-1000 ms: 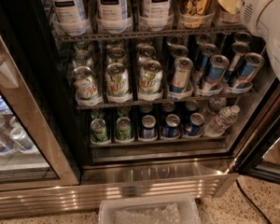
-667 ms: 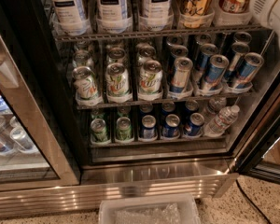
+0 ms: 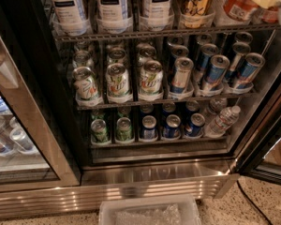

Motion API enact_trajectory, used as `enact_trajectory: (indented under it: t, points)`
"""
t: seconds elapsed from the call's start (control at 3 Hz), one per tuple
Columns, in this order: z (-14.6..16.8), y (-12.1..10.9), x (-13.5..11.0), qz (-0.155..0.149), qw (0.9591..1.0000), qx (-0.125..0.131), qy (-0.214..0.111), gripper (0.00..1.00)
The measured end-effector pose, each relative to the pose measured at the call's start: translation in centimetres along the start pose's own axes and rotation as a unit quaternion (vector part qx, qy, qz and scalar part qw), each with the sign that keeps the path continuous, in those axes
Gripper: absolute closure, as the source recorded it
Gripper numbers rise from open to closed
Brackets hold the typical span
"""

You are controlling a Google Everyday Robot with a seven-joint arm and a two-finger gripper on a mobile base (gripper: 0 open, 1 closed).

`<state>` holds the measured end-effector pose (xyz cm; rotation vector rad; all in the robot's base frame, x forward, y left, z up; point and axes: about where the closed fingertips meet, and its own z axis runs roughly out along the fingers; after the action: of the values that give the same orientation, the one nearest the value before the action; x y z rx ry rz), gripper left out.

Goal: Pick coke can from top shelf of fridge

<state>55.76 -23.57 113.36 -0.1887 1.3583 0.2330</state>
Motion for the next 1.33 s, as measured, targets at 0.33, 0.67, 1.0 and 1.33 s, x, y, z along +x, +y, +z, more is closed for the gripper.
enact_trajectory:
  t: [0.33, 0.67, 1.0, 1.33]
  points:
    - [-3.0, 0.8, 1.4, 0.023, 0.9983, -0.045, 0.029, 1.0]
    - [-5.6, 2.1, 1.6, 0.018, 0.9938, -0.094, 0.057, 1.0]
    - [-6.0, 4.4, 1.7, 0.019, 0.9886, -0.136, 0.062, 1.0]
    - [-6.0, 4.4, 1.7, 0.019, 0.9886, -0.136, 0.062, 1.0]
